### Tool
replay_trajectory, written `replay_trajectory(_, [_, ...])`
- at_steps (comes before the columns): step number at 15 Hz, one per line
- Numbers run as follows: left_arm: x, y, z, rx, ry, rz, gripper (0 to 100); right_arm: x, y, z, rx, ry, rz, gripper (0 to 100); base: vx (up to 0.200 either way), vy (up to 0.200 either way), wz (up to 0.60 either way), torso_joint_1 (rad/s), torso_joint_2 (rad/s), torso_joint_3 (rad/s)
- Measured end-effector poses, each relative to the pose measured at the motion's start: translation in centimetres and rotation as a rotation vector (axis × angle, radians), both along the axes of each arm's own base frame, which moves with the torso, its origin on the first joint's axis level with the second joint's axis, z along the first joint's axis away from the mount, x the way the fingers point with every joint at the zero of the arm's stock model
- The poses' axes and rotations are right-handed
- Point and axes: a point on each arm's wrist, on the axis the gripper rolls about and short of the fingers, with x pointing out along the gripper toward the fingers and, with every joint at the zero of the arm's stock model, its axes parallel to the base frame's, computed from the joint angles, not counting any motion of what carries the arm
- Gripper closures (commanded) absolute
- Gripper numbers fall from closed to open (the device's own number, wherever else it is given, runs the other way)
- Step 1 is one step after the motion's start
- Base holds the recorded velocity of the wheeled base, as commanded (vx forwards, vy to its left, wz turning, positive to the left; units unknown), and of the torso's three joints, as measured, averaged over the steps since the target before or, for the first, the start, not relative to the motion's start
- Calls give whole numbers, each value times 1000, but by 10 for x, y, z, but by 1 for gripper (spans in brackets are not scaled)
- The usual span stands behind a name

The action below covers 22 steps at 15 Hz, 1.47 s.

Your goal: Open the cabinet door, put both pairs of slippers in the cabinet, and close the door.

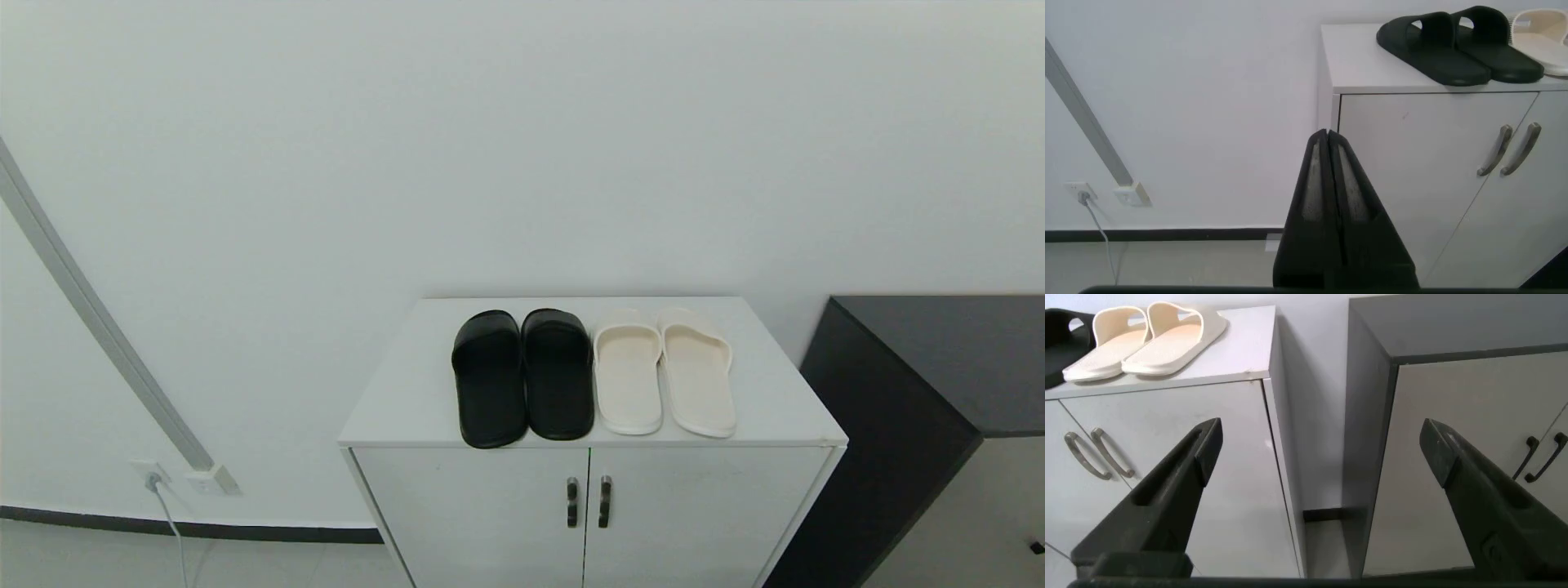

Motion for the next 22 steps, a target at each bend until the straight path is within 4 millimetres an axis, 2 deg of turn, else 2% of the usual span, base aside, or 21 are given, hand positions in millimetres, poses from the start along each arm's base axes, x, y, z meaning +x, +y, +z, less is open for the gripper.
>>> replay_trajectory(16, [0, 0, 0, 0, 0, 0, 100, 0, 1, 2, -47, 3, 41, 0, 0, 0, 0, 0, 0, 0])
replay_trajectory(17, [0, 0, 0, -1, 0, 0, 100, -1, 1, 11, -28, -18, 41, 0, 0, 0, 0, 0, 0, 0])
replay_trajectory(20, [0, 0, 0, -3, 0, 1, 100, -4, 1, 55, 8, -43, 78, 0, 0, 0, 0, 0, 0, 0])
replay_trajectory(22, [0, 0, 0, -4, -1, 1, 100, 9, 2, 58, -11, 26, 126, 0, 0, 0, 0, 0, 0, 0])
